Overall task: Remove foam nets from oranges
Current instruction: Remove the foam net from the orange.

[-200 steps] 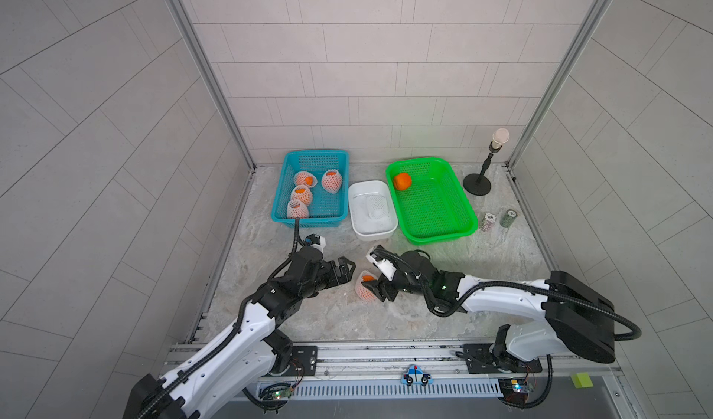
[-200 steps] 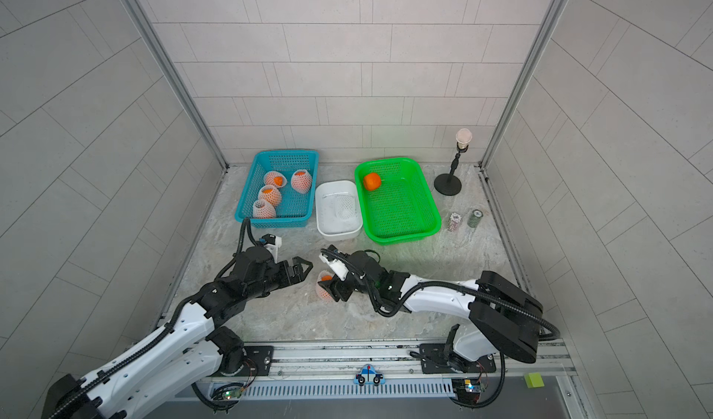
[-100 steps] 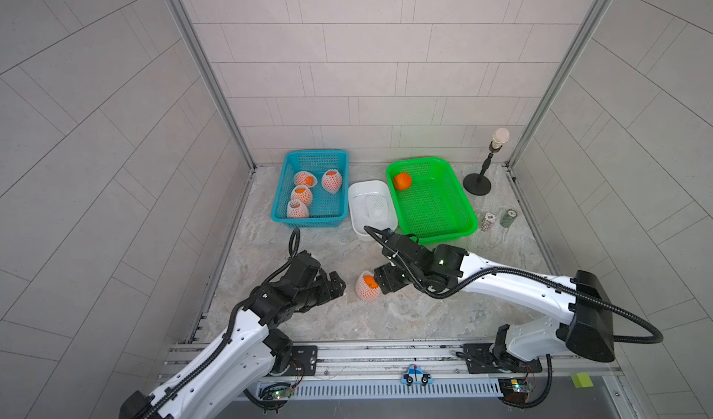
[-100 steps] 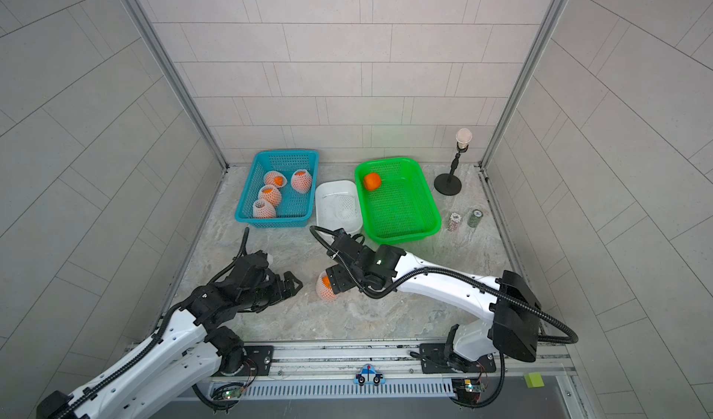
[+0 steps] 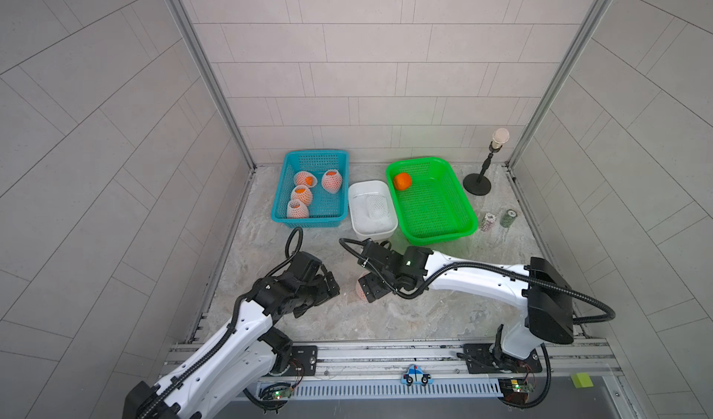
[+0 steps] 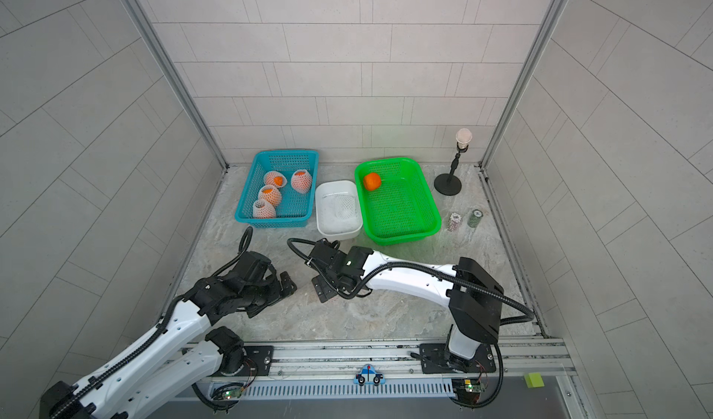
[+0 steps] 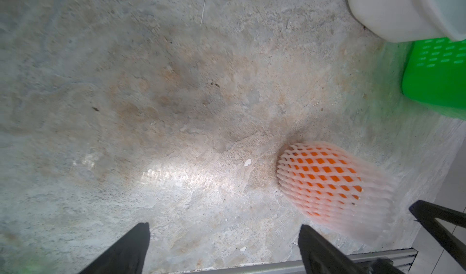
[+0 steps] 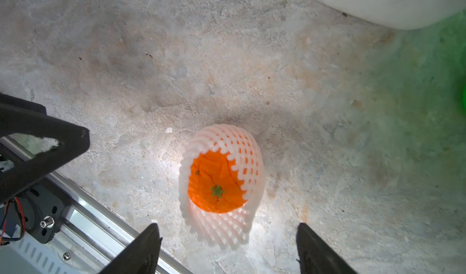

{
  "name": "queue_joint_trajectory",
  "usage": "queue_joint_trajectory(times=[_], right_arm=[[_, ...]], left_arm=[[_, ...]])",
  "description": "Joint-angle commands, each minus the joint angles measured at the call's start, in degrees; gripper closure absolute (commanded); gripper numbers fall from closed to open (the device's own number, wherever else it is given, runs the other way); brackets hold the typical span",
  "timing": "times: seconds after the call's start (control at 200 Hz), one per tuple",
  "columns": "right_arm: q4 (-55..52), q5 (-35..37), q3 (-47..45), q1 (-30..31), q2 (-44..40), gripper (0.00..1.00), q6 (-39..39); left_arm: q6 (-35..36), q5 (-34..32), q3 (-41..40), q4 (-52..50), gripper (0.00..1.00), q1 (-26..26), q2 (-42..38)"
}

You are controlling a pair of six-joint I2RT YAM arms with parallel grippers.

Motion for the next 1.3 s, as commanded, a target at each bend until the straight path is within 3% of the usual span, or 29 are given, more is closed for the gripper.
queue_joint_trajectory(times=[0.0, 0.205, 0.58, 1.291], right_arm=[[0.1, 0.6, 1.6, 0.5, 2.0, 0.13, -0.4], [-0.4, 0.6, 2.7, 0.7, 5.4, 0.14, -0.4], [-0.3, 1.1, 2.7, 1.1, 6.2, 0.41, -0.7], [-0.5, 2.1, 1.9, 1.7, 2.1, 0.76, -0.3]], left_arm=[[-1.0, -1.4, 0.3, -0.9, 0.00, 0.5, -0.4], [-1.2, -1.3, -0.9, 0.7, 0.00, 0.7, -0.9], [-0.8, -1.7, -1.3, 1.4, 0.00, 0.9, -0.9], [-1.1, -2.3, -1.6, 2.8, 0.00, 0.9, -1.5]])
